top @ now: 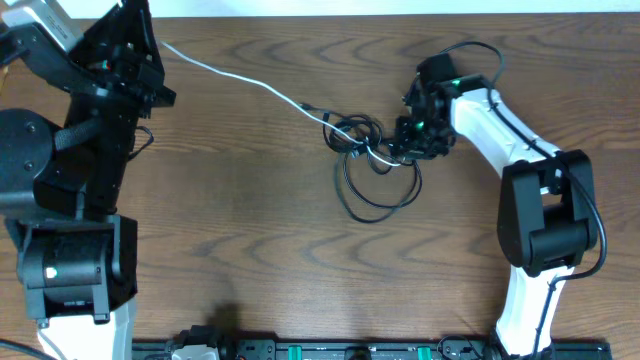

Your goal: Untangle cables

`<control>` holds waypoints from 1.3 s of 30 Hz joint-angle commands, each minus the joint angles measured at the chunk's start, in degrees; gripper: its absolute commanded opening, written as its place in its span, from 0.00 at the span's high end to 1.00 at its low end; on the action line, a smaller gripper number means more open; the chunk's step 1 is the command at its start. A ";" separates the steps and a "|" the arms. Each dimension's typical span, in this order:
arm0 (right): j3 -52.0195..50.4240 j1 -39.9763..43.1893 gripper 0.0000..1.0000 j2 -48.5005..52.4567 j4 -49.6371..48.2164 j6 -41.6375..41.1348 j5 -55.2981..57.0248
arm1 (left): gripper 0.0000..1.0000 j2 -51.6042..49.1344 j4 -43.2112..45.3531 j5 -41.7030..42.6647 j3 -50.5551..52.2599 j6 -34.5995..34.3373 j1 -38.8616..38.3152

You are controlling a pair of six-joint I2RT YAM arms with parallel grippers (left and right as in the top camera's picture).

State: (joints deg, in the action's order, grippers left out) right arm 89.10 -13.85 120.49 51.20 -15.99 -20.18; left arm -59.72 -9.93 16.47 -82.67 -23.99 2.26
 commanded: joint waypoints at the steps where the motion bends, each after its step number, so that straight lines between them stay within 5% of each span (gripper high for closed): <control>1: 0.04 0.48 0.58 -1.88 0.02 6.29 -2.91 | 0.93 0.17 -2.49 1.05 -1.36 -0.79 0.35; 8: 0.04 0.22 0.28 -11.23 -0.81 13.90 -6.95 | 0.92 -0.74 -3.06 4.52 -1.36 -3.87 0.35; 11: 0.04 -0.98 0.25 -14.62 -2.25 16.28 -10.01 | 0.93 -0.83 -1.64 7.10 -1.36 -4.87 0.33; 17: 0.02 -6.21 0.34 -14.75 -3.41 16.02 -8.74 | 0.93 -1.27 -5.57 7.10 -1.36 -4.72 0.31; 29: 0.02 -9.90 0.66 -9.31 2.82 15.87 0.22 | 0.93 -12.66 -35.39 7.10 -1.18 -0.15 0.28; 39: 0.02 -12.44 0.60 -8.79 0.98 19.47 -2.45 | 0.93 -21.42 -39.93 7.10 -1.18 2.56 0.31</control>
State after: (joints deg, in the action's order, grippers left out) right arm 89.08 -25.10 111.18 52.62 1.80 -21.41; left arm -81.19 -49.93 22.68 -83.35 -22.92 2.26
